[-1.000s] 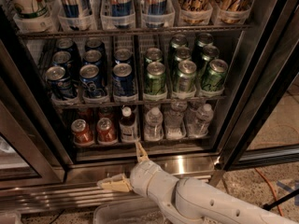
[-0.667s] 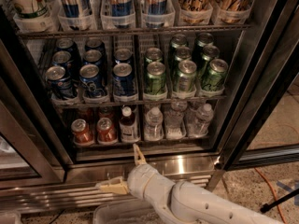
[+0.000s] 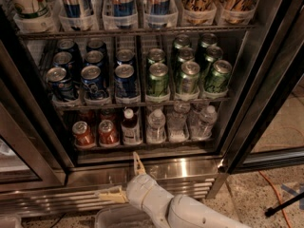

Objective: Pick coke can from bottom shelf of fridge

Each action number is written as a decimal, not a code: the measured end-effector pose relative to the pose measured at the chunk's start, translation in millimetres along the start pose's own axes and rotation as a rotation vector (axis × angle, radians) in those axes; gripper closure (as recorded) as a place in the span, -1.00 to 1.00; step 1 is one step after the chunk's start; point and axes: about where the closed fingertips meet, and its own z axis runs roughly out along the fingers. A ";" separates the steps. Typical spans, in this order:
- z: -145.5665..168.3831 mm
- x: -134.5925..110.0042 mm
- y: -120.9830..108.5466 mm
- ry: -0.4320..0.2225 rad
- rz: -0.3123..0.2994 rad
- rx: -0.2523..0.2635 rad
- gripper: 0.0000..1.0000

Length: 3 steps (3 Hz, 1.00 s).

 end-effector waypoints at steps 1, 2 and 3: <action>3.8 9.0 -2.6 -0.029 0.004 0.028 -1.00; 10.6 14.5 -8.8 -0.057 0.006 0.059 -1.00; 17.7 16.9 -17.9 -0.075 0.003 0.078 -1.00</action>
Offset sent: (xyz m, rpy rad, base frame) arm 0.0232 -0.0013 -0.0246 0.0664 -0.0652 -0.0995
